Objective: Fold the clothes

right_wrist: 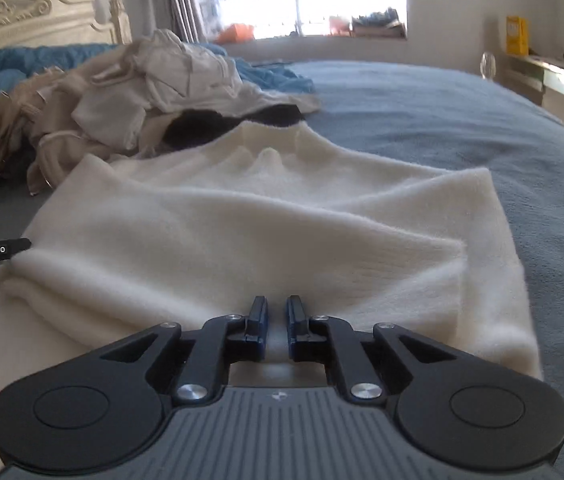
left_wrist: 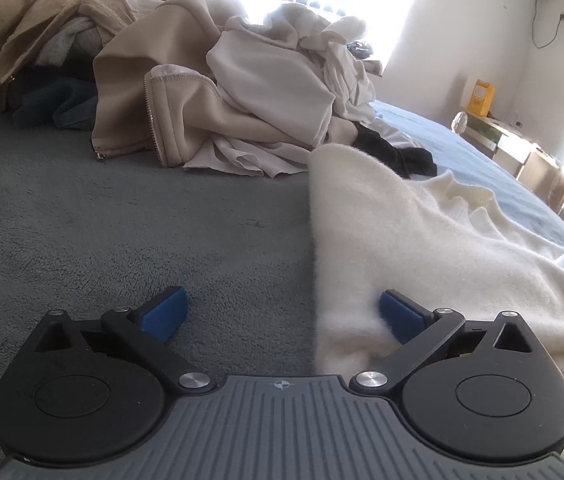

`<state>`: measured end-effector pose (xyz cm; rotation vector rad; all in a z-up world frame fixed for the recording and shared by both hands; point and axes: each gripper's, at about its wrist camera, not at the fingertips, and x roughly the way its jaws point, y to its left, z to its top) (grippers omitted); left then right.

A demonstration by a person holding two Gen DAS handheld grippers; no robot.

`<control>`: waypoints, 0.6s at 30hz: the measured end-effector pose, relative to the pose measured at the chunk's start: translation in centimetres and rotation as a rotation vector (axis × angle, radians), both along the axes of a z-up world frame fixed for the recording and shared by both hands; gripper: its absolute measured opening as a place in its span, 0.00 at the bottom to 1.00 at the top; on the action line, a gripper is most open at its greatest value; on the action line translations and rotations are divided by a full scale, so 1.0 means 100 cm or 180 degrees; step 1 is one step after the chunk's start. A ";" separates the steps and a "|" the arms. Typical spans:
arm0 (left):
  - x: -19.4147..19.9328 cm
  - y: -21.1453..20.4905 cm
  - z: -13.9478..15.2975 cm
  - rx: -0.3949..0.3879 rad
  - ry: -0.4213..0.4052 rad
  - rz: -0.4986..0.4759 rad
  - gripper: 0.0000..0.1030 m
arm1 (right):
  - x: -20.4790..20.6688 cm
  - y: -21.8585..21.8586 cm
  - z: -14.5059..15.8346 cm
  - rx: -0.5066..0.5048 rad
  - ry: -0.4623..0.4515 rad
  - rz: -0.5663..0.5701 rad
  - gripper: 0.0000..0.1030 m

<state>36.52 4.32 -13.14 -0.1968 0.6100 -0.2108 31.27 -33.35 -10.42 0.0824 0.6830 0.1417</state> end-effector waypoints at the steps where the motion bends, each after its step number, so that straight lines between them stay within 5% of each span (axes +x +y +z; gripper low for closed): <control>1: 0.000 0.000 0.000 -0.0001 -0.0006 0.0000 1.00 | -0.004 -0.003 -0.002 0.0020 -0.0002 -0.0022 0.08; 4: -0.001 0.001 -0.001 -0.0030 -0.0012 -0.0001 1.00 | -0.013 0.000 0.011 -0.0045 0.0059 -0.0119 0.10; 9: -0.001 0.002 0.000 -0.0051 -0.0019 -0.0002 1.00 | -0.021 0.059 0.027 -0.0595 -0.0364 0.0294 0.12; 14: 0.000 0.004 -0.001 -0.0074 -0.0025 -0.0009 1.00 | -0.015 0.105 -0.014 -0.1176 -0.0302 0.0767 0.11; 18: -0.001 0.004 -0.001 -0.0095 -0.0030 -0.0014 1.00 | -0.028 0.085 -0.010 -0.1263 -0.0325 0.0654 0.15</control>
